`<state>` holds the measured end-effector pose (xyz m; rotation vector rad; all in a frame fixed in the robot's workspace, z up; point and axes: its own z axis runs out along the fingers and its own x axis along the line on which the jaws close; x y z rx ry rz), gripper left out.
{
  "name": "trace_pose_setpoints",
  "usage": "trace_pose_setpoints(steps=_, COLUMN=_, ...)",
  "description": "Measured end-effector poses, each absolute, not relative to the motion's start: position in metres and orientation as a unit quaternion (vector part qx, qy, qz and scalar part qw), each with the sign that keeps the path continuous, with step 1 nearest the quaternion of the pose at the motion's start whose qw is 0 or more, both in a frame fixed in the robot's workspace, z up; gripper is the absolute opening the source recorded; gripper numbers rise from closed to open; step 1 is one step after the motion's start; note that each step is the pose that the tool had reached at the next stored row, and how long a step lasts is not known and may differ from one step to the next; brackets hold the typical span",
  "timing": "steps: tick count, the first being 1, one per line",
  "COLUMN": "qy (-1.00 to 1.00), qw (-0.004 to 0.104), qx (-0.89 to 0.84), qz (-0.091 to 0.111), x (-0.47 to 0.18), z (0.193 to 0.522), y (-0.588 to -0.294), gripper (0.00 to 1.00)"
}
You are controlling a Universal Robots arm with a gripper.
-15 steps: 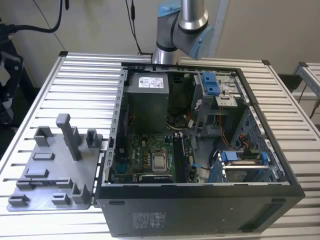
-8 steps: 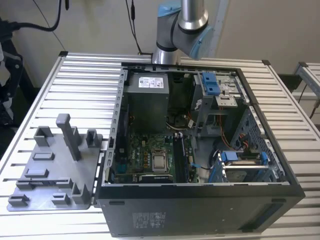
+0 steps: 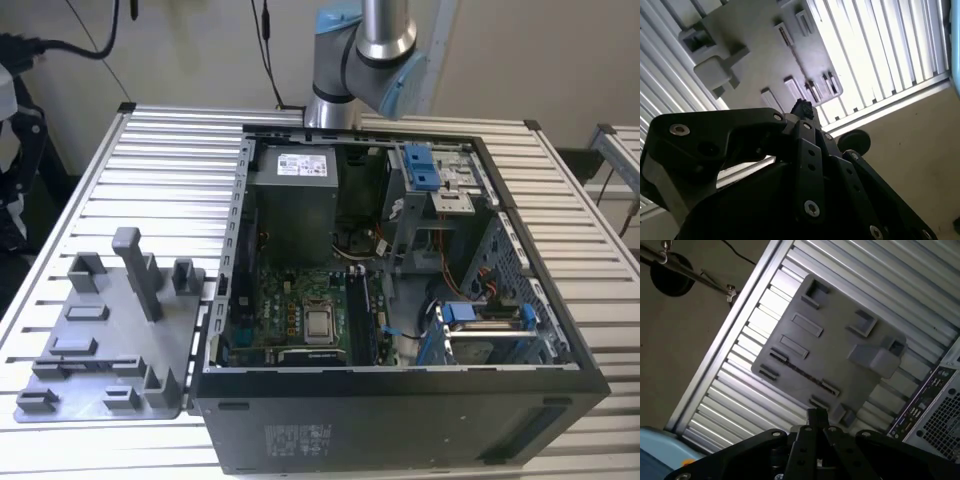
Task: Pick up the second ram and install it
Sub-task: 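Pick up the second ram and move it above second insertion slot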
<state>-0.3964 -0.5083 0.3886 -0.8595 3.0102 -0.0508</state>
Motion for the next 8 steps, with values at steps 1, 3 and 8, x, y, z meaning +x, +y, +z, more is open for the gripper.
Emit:
trace_pose_setpoints(steps=1, qy=0.960, qw=0.005, qx=-0.280, qz=-0.016, x=-0.3964, z=0.3886, y=-0.5083, gripper=0.11)
trace_pose_setpoints(steps=3, qy=0.957, qw=0.005, qx=-0.291, qz=-0.017, x=-0.3965, z=0.3886, y=-0.5083, gripper=0.11)
trace_pose_setpoints(steps=8, qy=0.948, qw=0.005, qx=-0.317, qz=-0.018, x=-0.3964, z=0.3886, y=-0.5083, gripper=0.11)
